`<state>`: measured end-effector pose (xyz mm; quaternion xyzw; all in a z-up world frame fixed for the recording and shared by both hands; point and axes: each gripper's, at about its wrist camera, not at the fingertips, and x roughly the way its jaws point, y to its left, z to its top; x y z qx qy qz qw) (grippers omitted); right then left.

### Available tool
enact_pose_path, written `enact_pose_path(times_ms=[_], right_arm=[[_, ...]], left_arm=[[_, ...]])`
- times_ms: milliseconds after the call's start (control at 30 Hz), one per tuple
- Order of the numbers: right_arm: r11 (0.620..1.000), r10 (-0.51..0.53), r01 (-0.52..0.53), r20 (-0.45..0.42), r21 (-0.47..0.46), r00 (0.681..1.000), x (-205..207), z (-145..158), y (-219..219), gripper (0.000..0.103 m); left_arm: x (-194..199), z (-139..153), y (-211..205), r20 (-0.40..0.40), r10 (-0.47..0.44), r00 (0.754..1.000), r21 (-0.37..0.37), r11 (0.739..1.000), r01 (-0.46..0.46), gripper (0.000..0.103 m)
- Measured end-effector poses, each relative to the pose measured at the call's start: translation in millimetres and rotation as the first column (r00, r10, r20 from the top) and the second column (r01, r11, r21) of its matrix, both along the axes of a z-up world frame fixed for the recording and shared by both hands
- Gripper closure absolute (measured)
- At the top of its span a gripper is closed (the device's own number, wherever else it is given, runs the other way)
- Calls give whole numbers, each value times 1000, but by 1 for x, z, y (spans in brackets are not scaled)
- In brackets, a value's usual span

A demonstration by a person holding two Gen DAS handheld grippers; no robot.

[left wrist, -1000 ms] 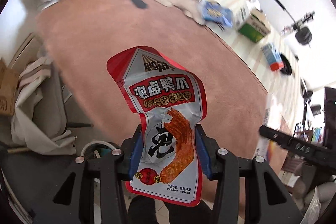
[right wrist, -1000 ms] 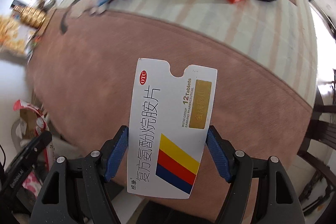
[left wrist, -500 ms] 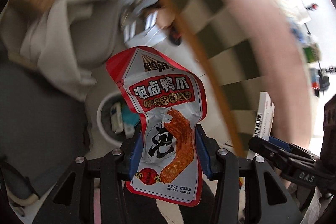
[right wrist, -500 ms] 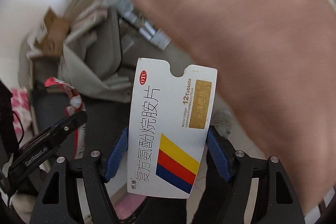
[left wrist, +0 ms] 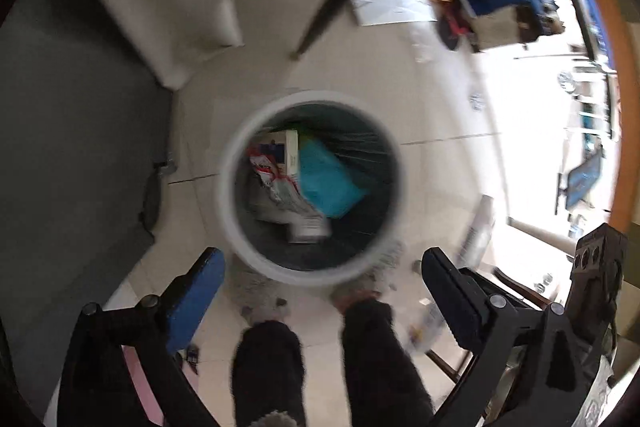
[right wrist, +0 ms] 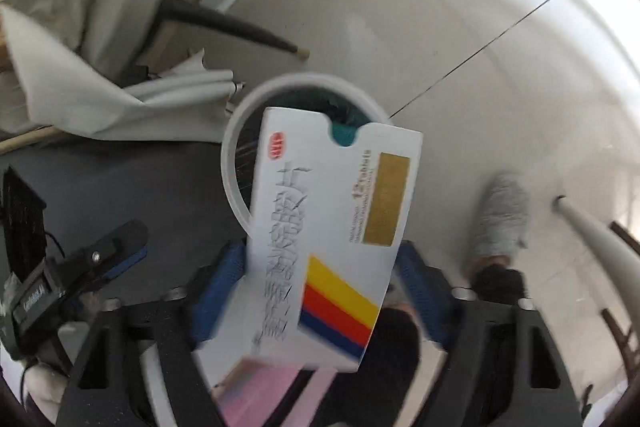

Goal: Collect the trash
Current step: 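Open both tools to drop the wrapper and box into the bin, then move both tools back over the table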

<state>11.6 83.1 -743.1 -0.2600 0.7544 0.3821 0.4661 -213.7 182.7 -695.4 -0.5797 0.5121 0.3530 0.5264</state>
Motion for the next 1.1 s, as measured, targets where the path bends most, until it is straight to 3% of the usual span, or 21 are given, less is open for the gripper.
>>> enact_pose_path(times_ms=[133, 267, 433, 600, 867, 1100], right_arm=[[999, 44, -44, 57, -3, 997, -11, -26, 8, 0], [994, 107, -105, 146, -23, 984, -23, -20, 10, 0], [983, 182, -173, 248, -56, 952, -31, 4, 13, 0], [975, 222, -213, 315, -64, 923, -36, 42, 10, 0], [973, 224, -229, 351, -27, 909, -37, 118, 9, 0], [966, 232, -258, 369, 20, 900, -40, 208, 5, 0]], left_arm=[[-12, -5, -3, -98, -8, 995, 73, 997, 15, 2], [-14, 2, -11, -236, -71, 969, 137, 985, 105, 2], [-18, 26, -19, -238, -82, 968, 141, 983, 118, 2], [-17, 61, -28, -242, -89, 966, 166, 977, 132, 2], [-14, 129, -42, -234, -75, 969, 205, 971, 124, 2], [-18, 203, -54, -218, -59, 974, 241, 964, 112, 2]])
